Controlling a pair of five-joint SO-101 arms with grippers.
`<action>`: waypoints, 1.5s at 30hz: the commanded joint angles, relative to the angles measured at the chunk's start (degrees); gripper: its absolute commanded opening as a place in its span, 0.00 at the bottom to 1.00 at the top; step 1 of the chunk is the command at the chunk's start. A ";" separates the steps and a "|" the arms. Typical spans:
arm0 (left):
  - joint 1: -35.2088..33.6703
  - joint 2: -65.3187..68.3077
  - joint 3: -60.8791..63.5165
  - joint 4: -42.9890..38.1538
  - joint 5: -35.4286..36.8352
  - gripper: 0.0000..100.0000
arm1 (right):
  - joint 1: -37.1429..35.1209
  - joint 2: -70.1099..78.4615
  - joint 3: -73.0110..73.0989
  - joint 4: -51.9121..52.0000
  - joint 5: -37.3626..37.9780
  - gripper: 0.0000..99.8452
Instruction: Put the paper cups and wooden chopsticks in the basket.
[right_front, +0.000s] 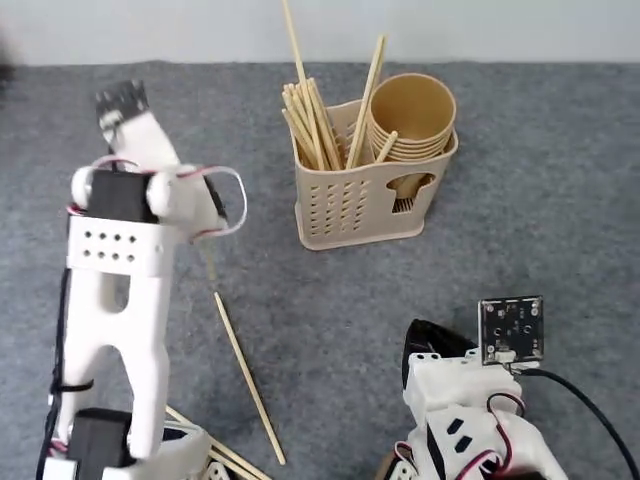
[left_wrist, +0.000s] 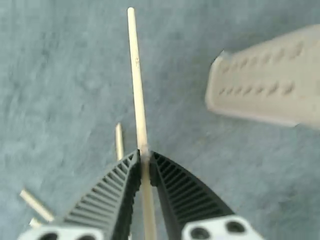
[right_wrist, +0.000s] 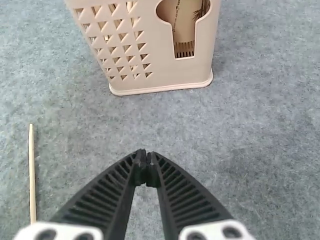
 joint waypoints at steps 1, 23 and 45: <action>0.53 -3.52 7.69 -2.02 0.70 0.01 | 0.57 -0.04 -0.18 -0.57 0.18 0.01; 12.48 -7.65 35.47 -11.60 0.70 0.09 | 0.57 -0.04 -0.18 -0.92 0.09 0.01; -1.76 3.52 38.99 -27.16 -6.33 0.19 | 0.57 -0.04 -0.18 -0.92 0.09 0.01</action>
